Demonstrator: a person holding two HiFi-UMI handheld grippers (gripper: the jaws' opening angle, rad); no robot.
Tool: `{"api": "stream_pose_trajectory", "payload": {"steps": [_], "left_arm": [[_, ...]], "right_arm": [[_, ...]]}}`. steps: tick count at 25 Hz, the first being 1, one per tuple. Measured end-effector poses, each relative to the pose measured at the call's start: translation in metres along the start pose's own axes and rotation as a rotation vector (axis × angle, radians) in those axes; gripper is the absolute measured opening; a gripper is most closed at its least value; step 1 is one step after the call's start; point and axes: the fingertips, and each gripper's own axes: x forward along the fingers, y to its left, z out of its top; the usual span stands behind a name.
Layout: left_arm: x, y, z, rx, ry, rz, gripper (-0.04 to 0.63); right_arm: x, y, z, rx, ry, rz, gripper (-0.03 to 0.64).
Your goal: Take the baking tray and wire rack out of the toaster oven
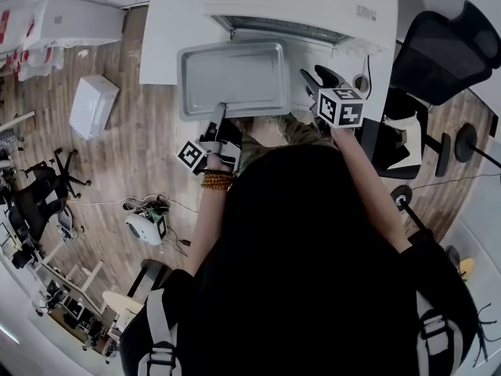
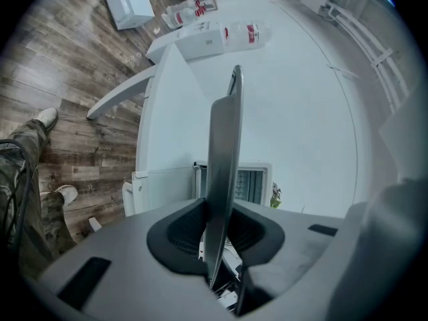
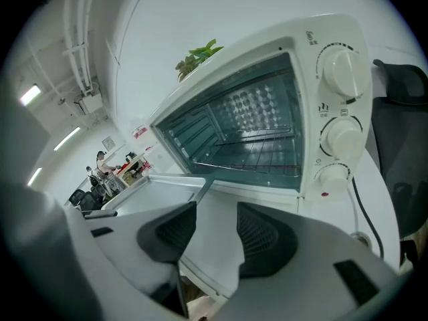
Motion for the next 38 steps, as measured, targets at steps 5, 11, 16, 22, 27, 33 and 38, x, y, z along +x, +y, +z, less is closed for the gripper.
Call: {"api": "stream_pose_trajectory", "payload": {"steps": [5,11,16,22,27,33,38], "left_arm": [[-0.01,0.009,0.017,-0.028,-0.036,-0.005,0.074],[-0.03,0.015,0.067,-0.062,-0.079,0.017,0.074],[-0.038,0.005,0.108,-0.067,-0.085,0.009,0.074],[-0.048,-0.005,0.161,-0.023,-0.049,0.028,0.074],[-0.044,0.003,0.209,-0.038,-0.032,0.032,0.074],[-0.035,0.011,0.245,-0.027,0.006,0.046,0.074],[-0.03,0.021,0.252,-0.019,0.065,0.057,0.074]], "right_arm": [[0.008,0.017,0.0,-0.065,0.032,0.001,0.198],[0.026,0.057,-0.004,-0.083,0.08,-0.007,0.198],[0.044,0.106,-0.004,-0.094,0.092,0.027,0.198],[0.063,0.163,0.009,-0.126,0.082,0.066,0.198],[0.074,0.216,0.03,-0.249,0.07,0.04,0.198],[0.091,0.283,0.029,-0.364,0.075,0.069,0.198],[0.097,0.314,0.015,-0.433,0.057,0.052,0.195]]}}
